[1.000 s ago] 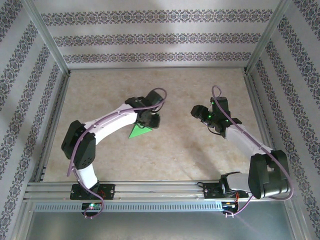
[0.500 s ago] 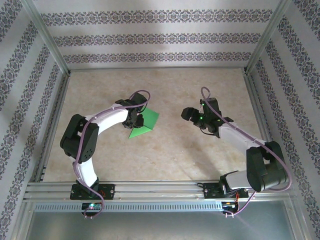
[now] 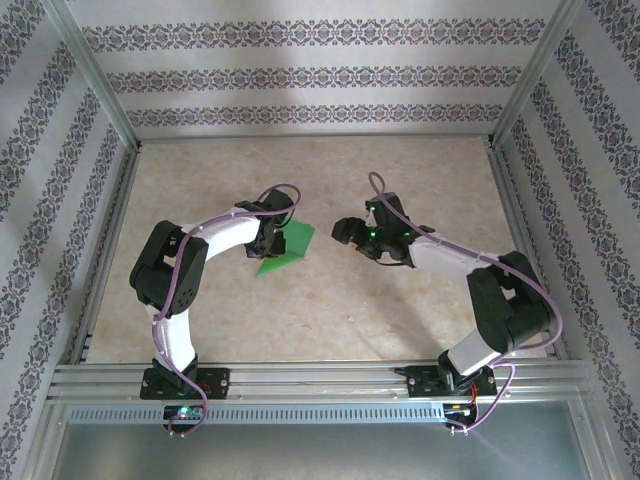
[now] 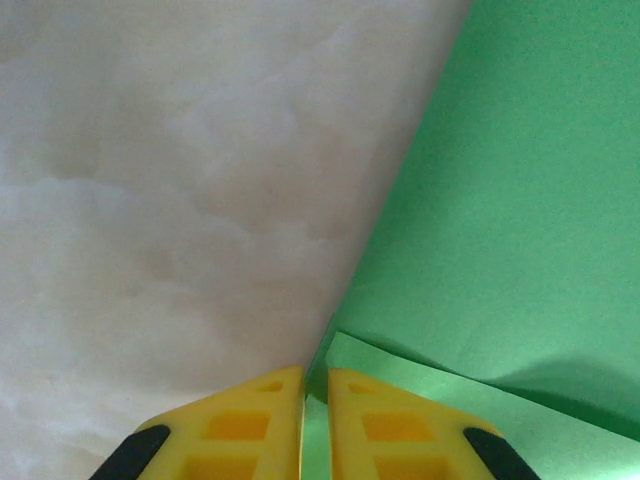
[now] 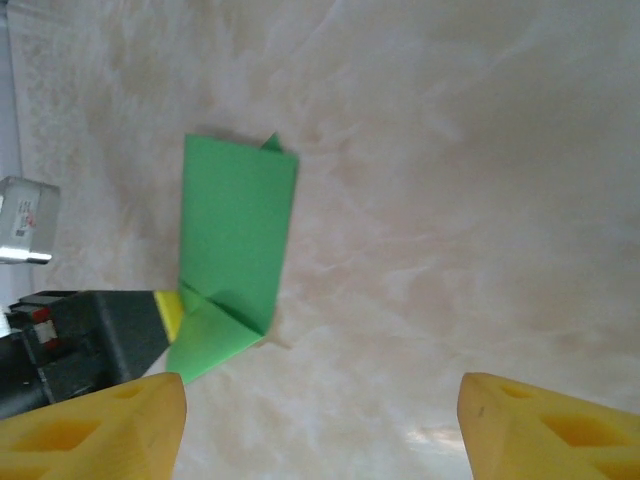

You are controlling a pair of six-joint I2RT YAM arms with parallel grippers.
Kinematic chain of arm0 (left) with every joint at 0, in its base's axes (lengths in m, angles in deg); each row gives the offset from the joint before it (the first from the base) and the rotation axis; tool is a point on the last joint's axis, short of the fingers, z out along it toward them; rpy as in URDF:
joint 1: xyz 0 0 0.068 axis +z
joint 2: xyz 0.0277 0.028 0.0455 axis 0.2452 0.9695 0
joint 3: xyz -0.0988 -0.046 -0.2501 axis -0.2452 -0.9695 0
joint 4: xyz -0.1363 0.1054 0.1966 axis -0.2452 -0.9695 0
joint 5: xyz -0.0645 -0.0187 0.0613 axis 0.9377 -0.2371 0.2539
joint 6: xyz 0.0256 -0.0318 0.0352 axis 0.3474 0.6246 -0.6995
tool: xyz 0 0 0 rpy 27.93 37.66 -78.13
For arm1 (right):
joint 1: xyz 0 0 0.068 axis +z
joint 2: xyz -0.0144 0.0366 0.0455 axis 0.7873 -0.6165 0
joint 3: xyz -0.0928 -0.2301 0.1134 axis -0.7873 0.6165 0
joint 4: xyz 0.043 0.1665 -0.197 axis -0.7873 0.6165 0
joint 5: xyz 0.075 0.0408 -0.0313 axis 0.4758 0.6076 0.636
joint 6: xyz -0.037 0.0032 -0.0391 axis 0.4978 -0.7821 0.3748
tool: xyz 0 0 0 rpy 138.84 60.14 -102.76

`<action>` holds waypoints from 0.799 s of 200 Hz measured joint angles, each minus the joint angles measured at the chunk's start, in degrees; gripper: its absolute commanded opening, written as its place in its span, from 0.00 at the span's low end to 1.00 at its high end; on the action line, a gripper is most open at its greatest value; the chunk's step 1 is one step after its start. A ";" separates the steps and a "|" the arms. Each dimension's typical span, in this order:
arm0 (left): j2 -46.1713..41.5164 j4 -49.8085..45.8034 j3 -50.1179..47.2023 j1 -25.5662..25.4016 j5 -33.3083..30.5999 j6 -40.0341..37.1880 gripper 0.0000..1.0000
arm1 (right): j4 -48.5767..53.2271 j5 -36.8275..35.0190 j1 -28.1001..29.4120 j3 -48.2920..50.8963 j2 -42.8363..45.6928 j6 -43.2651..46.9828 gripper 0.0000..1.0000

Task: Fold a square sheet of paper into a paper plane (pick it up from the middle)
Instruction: Move the paper to the center of the table.

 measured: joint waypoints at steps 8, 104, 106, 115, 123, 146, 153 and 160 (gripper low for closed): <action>0.00 0.00 -0.22 0.02 0.02 0.31 0.13 | -0.35 0.52 1.05 -0.85 -1.60 -1.68 0.65; -0.42 0.33 -1.20 0.22 3.45 3.02 0.11 | -0.35 0.68 7.98 -6.62 -11.17 -14.21 0.49; -0.42 0.33 -1.20 0.17 3.45 3.06 0.11 | -0.35 0.68 7.98 -6.62 -11.17 -14.25 0.49; -0.42 0.22 -1.18 -0.28 3.48 3.37 0.11 | -0.35 0.26 7.82 -6.49 -11.08 -14.27 0.49; -0.42 0.15 -1.14 -0.87 3.50 3.69 0.11 | -0.37 0.07 7.56 -6.12 -10.78 -14.29 0.49; -0.07 -0.74 -0.13 -3.43 3.93 4.48 0.11 | -0.31 -0.76 6.05 -3.30 -8.26 -14.38 0.49; 0.37 -1.14 0.63 -4.37 4.07 4.74 0.11 | -0.26 -0.94 5.35 -2.21 -7.23 -14.40 0.49; 0.92 -1.46 1.57 -5.18 4.22 5.14 0.11 | -0.31 -1.09 4.59 -1.07 -6.14 -14.40 0.49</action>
